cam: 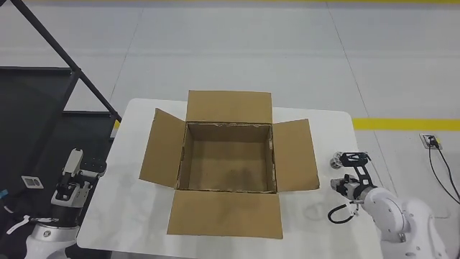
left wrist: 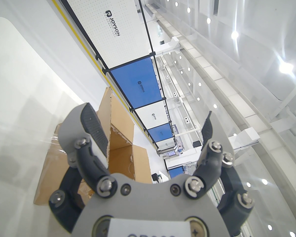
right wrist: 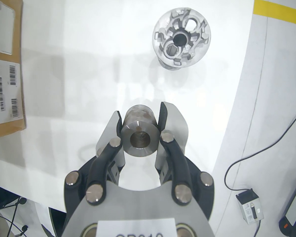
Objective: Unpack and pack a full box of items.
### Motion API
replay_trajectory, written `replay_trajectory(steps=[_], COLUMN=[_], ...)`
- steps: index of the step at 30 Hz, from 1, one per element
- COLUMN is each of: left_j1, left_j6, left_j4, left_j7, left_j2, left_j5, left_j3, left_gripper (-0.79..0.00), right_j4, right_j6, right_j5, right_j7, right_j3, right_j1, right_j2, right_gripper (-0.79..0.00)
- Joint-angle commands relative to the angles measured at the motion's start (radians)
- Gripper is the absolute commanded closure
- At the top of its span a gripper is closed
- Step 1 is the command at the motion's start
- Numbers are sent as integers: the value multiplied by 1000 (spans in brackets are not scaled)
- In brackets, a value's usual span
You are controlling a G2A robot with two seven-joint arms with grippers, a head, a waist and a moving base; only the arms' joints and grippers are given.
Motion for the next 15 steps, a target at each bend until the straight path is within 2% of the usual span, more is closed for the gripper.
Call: replay_trajectory(steps=[1, 2, 5, 6, 7, 15], left_j1=[0, 0, 0, 0, 0, 0], left_j6=[0, 0, 0, 0, 0, 0], left_j4=[0, 0, 0, 0, 0, 0], left_j7=[0, 0, 0, 0, 0, 0], left_j2=[0, 0, 0, 0, 0, 0], left_j5=[0, 0, 0, 0, 0, 0], left_j3=[0, 0, 0, 0, 0, 0], left_gripper=[-785, -785, -785, -785, -785, -785], right_j4=[15, 21, 36, 41, 47, 67], right_j6=[24, 40, 61, 67, 74, 79], right_j5=[-31, -51, -66, -71, -77, -78], right_j7=[12, 20, 31, 35, 39, 46], right_j3=[-9, -17, -36, -39, -42, -49], right_j1=[11, 17, 33, 37, 41, 58], right_j2=[2, 3, 4, 4, 5, 11], right_gripper=[0, -80, -203, -311, -339, -372])
